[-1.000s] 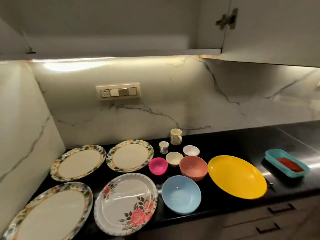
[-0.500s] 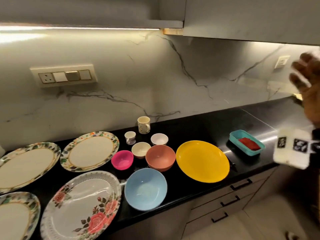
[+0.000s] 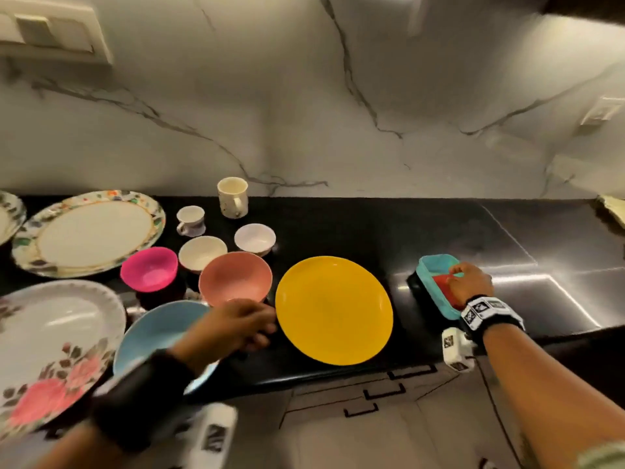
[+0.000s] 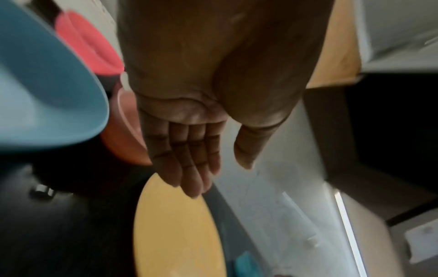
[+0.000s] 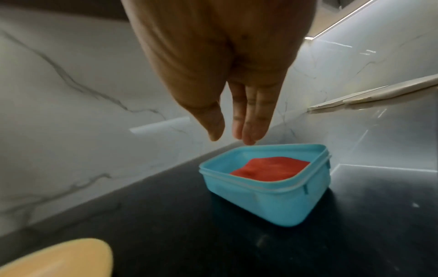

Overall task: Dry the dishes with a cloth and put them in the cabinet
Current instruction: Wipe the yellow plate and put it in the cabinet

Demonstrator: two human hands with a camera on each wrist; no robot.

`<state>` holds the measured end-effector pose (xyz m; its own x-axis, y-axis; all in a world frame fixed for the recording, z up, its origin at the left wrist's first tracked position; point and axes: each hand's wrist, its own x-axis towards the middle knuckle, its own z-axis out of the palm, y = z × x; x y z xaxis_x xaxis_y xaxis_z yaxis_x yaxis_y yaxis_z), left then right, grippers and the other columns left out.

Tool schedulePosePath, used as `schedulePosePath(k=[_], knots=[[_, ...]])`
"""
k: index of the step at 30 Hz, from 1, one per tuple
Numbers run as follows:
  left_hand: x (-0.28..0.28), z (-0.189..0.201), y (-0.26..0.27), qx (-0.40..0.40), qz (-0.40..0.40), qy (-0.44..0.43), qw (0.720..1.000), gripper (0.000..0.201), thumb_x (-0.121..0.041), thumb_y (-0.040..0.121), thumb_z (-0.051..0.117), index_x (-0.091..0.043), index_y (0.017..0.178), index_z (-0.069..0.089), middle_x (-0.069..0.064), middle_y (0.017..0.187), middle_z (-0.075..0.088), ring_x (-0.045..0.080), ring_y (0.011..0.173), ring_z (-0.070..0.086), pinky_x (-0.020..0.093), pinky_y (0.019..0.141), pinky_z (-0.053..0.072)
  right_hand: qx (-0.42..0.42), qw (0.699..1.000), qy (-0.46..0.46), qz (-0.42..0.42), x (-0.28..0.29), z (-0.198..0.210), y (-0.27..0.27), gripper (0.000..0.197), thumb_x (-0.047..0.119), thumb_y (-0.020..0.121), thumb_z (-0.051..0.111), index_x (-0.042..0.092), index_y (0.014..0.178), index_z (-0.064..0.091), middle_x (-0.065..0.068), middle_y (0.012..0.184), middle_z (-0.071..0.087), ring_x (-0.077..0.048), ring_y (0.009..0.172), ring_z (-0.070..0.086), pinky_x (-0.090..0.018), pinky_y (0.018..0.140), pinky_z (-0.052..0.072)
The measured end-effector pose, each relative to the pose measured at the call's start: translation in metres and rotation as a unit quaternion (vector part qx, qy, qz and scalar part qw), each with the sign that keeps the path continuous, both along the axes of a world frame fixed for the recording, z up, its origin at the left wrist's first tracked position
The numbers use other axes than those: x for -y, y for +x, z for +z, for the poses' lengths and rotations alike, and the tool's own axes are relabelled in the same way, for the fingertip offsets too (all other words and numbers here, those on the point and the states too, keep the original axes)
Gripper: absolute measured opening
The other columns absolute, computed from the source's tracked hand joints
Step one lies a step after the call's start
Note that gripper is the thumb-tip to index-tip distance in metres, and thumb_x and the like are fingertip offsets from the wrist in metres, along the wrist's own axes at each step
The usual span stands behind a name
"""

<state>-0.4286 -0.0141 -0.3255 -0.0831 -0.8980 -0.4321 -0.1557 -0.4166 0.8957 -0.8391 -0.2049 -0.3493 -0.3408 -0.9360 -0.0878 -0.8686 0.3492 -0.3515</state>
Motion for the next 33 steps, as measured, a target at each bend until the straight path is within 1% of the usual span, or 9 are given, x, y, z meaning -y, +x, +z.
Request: schedulePosePath(k=[3, 6, 8, 12, 16, 20, 26, 29, 33], knots=[[0.024, -0.050, -0.050, 0.087, 0.026, 0.030, 0.995, 0.023, -0.032, 0.090, 0.061, -0.011, 0.097, 0.063, 0.004, 0.082, 0.062, 0.013, 0.067, 0.058, 0.032, 0.061, 0.048, -0.075, 0.991, 0.088, 0.061, 0.027, -0.025, -0.015, 0.059, 0.069, 0.072, 0.049, 0.029, 0.111, 0.068, -0.010, 0.120, 0.066, -0.034, 0.107, 0.062, -0.038, 0.090, 0.048], [0.036, -0.090, -0.053, 0.278, 0.027, 0.044, 0.959, 0.039, -0.044, 0.084, 0.062, -0.015, 0.110, 0.054, 0.003, 0.102, 0.061, 0.021, 0.095, 0.060, 0.038, 0.083, 0.051, -0.075, 0.981, 0.143, 0.106, 0.050, -0.053, -0.040, 0.044, 0.065, 0.085, 0.044, 0.043, 0.118, 0.064, 0.002, 0.130, 0.061, -0.029, 0.116, 0.057, -0.033, 0.098, 0.043], [0.043, -0.099, -0.054, 0.306, 0.059, 0.046, 0.949, 0.048, -0.043, 0.084, 0.061, -0.013, 0.120, 0.048, 0.007, 0.113, 0.059, 0.026, 0.103, 0.058, 0.040, 0.088, 0.049, -0.083, 0.982, 0.137, 0.104, 0.069, -0.075, -0.058, 0.045, 0.068, 0.082, 0.045, 0.046, 0.117, 0.063, 0.002, 0.126, 0.063, -0.028, 0.109, 0.059, -0.035, 0.094, 0.045], [0.055, -0.120, -0.056, 0.215, 0.121, 0.102, 0.964, 0.061, -0.039, 0.087, 0.061, -0.007, 0.135, 0.039, 0.013, 0.124, 0.058, 0.030, 0.109, 0.060, 0.041, 0.094, 0.050, -0.104, 0.977, 0.144, 0.115, 0.086, -0.092, -0.071, 0.049, 0.081, 0.068, 0.034, 0.054, 0.097, 0.063, 0.004, 0.101, 0.066, -0.022, 0.080, 0.057, -0.034, 0.072, 0.045], [0.063, -0.127, -0.069, 0.193, 0.140, 0.096, 0.966, 0.039, -0.033, 0.088, 0.060, -0.007, 0.116, 0.053, 0.014, 0.111, 0.064, 0.030, 0.097, 0.064, 0.043, 0.087, 0.053, -0.179, 0.960, 0.154, 0.148, 0.080, -0.081, -0.060, 0.037, 0.065, 0.076, 0.036, 0.049, 0.096, 0.062, 0.006, 0.104, 0.068, -0.023, 0.091, 0.062, -0.036, 0.083, 0.051], [0.076, -0.125, -0.080, 0.215, 0.166, 0.118, 0.955, 0.034, -0.031, 0.090, 0.059, -0.004, 0.109, 0.055, 0.014, 0.111, 0.062, 0.032, 0.101, 0.060, 0.033, 0.077, 0.048, -0.199, 0.961, 0.130, 0.138, 0.063, -0.051, -0.045, 0.012, 0.047, 0.087, 0.051, 0.046, 0.098, 0.057, -0.001, 0.113, 0.068, -0.031, 0.101, 0.063, -0.032, 0.080, 0.048], [0.082, -0.122, -0.088, 0.167, 0.203, 0.124, 0.957, 0.022, -0.026, 0.088, 0.060, -0.007, 0.099, 0.058, 0.016, 0.106, 0.065, 0.034, 0.095, 0.063, 0.041, 0.081, 0.055, -0.017, 0.997, -0.018, 0.076, 0.047, -0.008, -0.031, 0.032, 0.014, 0.082, 0.066, 0.023, 0.112, 0.062, -0.019, 0.108, 0.067, -0.042, 0.101, 0.059, -0.047, 0.089, 0.046], [0.082, -0.110, -0.094, 0.069, 0.232, 0.106, 0.964, 0.014, -0.021, 0.091, 0.053, -0.010, 0.099, 0.057, 0.018, 0.105, 0.064, 0.034, 0.091, 0.064, 0.049, 0.076, 0.058, 0.093, 0.985, -0.069, 0.131, 0.031, 0.006, -0.010, 0.033, 0.016, 0.082, 0.070, 0.035, 0.106, 0.058, -0.007, 0.102, 0.066, -0.032, 0.095, 0.063, -0.045, 0.087, 0.050], [0.084, -0.091, -0.099, -0.012, 0.303, 0.054, 0.951, 0.022, -0.031, 0.098, 0.042, -0.014, 0.107, 0.052, 0.015, 0.112, 0.061, 0.031, 0.099, 0.060, 0.050, 0.090, 0.051, 0.207, 0.954, -0.089, 0.198, 0.010, 0.004, 0.029, 0.036, 0.006, 0.082, 0.071, 0.029, 0.108, 0.061, -0.003, 0.103, 0.067, -0.020, 0.088, 0.066, -0.039, 0.078, 0.056]])
